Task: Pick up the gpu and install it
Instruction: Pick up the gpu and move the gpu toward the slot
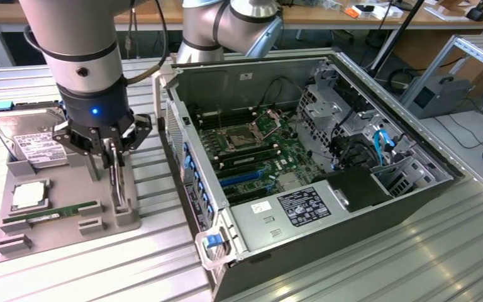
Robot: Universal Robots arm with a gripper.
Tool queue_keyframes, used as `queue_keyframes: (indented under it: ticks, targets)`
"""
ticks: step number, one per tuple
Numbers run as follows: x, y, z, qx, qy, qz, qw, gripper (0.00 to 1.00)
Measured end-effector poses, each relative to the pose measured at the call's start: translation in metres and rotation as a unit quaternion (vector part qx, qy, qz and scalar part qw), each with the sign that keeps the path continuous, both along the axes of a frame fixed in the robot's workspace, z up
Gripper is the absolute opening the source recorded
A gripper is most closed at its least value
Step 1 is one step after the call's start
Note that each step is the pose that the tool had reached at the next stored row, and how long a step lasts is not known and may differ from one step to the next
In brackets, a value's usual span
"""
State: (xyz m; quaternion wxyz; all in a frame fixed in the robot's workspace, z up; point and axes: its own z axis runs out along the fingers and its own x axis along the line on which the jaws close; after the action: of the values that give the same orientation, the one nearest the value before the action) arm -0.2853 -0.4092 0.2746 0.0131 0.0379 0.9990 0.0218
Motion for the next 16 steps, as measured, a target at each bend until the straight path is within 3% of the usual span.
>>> queue_keyframes:
  ticks: [8,16]
  targets:
    - [0.000,0.0000,0.0105,0.0002,-0.0001,0.000,1.0000,0.27]
    - [0.000,0.0000,0.0143,0.0002,0.0000,0.000,1.0000,0.27]
